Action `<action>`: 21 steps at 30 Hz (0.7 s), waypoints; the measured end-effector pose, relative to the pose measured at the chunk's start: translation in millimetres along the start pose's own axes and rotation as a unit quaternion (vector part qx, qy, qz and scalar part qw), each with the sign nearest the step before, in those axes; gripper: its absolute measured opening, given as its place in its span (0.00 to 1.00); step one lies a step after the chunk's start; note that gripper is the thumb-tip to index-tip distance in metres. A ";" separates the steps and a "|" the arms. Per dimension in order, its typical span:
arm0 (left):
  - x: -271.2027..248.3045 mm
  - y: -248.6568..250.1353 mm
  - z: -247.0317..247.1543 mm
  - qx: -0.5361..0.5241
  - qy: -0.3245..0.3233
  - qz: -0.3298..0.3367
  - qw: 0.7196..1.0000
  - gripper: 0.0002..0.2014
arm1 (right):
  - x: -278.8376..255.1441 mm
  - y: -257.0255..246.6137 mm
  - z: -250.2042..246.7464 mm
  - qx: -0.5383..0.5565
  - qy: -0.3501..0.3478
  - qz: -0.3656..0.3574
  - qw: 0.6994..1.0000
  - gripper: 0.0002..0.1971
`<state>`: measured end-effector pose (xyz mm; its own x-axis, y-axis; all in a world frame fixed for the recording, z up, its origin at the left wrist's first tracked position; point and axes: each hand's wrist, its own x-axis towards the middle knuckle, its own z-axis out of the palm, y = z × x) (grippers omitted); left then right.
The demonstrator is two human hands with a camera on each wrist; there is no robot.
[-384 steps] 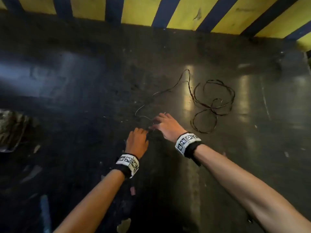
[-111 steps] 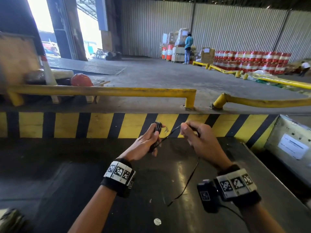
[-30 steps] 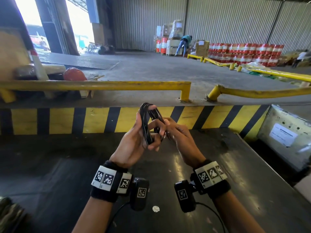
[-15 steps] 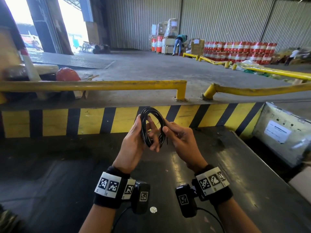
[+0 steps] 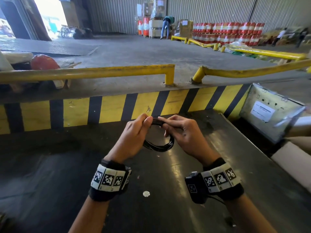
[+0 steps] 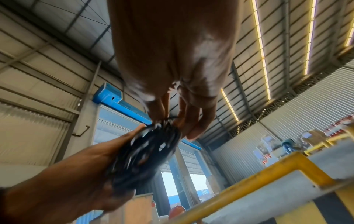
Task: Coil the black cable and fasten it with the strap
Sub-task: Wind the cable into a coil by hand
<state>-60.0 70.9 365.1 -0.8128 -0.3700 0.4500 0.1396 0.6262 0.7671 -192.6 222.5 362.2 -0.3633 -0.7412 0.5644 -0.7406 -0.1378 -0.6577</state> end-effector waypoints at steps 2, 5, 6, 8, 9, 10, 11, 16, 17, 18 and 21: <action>-1.1 -6.7 17.3 -0.021 0.047 -0.008 0.999 0.14 | -11.2 7.8 6.2 -0.027 0.050 0.011 0.998 0.19; -3.0 -15.4 41.5 -0.007 0.100 -0.026 0.995 0.14 | -31.6 19.5 17.0 -0.073 0.090 0.039 0.993 0.21; -4.0 -16.4 48.3 -0.004 0.103 -0.034 0.994 0.15 | -37.7 23.7 18.9 -0.089 0.105 0.045 0.989 0.21; -6.6 -22.8 61.1 0.000 0.090 -0.038 0.995 0.14 | -47.4 33.0 18.5 -0.111 0.134 0.057 0.983 0.18; -8.0 -26.0 65.6 0.004 0.074 -0.037 0.997 0.15 | -51.2 37.1 16.4 -0.119 0.140 0.061 0.981 0.16; -9.0 -29.3 68.4 0.021 0.048 -0.036 0.998 0.15 | -54.3 40.3 13.5 -0.126 0.139 0.062 0.980 0.15; -9.9 -31.9 70.5 0.061 0.012 -0.034 0.997 0.17 | -57.8 43.4 9.8 -0.131 0.131 0.062 0.981 0.14; -15.5 -37.7 88.9 0.229 -0.106 0.007 0.968 0.18 | -82.2 56.5 -10.2 -0.151 0.057 0.075 0.984 0.11; -17.3 -42.2 96.3 0.212 -0.116 0.005 0.970 0.17 | -88.8 61.1 -12.5 -0.151 0.048 0.081 0.984 0.11; -20.3 -46.7 104.0 0.181 -0.129 0.000 0.975 0.17 | -96.4 65.5 -13.8 -0.147 0.044 0.089 0.984 0.11; -33.9 -63.6 131.6 0.079 -0.160 -0.009 0.984 0.14 | -126.6 79.9 -14.9 -0.121 0.030 0.128 0.984 0.13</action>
<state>-115.8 133.9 240.8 -0.9542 -0.1625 0.2514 0.0553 0.7298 0.6815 -214.2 315.1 245.7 -0.5824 -0.6908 0.4285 -0.7309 0.2143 -0.6480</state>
